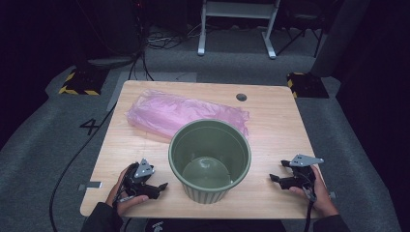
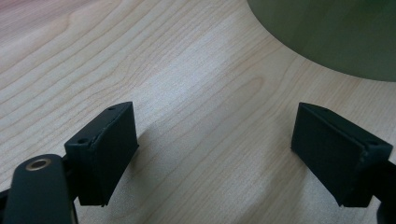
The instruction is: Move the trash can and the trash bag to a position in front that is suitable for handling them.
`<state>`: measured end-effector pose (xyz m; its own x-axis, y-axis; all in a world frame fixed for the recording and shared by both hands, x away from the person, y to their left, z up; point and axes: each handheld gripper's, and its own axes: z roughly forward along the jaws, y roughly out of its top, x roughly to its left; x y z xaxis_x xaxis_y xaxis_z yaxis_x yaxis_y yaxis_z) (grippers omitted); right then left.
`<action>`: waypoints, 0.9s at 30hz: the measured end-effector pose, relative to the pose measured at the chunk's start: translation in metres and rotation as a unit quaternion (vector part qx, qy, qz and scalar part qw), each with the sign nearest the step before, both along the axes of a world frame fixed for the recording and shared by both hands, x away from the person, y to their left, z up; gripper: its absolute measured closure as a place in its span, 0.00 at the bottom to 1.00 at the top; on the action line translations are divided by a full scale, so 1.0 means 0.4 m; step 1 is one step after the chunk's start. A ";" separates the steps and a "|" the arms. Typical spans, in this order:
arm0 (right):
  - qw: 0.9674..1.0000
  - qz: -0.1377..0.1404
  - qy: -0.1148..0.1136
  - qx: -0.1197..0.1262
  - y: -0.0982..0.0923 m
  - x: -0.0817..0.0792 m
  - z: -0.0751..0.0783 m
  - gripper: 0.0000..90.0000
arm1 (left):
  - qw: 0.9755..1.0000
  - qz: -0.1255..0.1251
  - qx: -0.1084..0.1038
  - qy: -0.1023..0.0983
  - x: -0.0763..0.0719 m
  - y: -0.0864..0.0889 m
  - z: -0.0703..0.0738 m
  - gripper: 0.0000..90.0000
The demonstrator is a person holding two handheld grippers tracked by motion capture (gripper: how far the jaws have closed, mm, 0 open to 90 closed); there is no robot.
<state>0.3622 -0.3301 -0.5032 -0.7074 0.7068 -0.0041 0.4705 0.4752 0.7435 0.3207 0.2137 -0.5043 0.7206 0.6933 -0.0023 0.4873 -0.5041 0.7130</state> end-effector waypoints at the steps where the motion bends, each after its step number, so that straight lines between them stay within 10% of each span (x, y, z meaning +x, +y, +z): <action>1: 1.000 0.000 0.000 0.000 0.000 0.000 0.000 0.21 | 1.000 -0.001 0.000 0.000 0.000 0.000 0.000 0.15; 12: 0.997 0.066 -0.032 0.031 0.100 -0.025 0.039 0.23 | 1.000 -0.003 0.001 0.000 -0.024 -0.011 0.000 0.16; 27: 0.982 0.180 -0.040 0.046 0.269 -0.077 0.064 0.25 | 0.999 -0.049 0.004 -0.002 -0.055 -0.085 0.001 0.16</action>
<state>0.3313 -0.2225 -0.4778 -0.9114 0.4111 -0.0182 0.2222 0.5290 0.8190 0.2988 0.1797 -0.5040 0.7854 0.6190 0.0058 0.4319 -0.5547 0.7112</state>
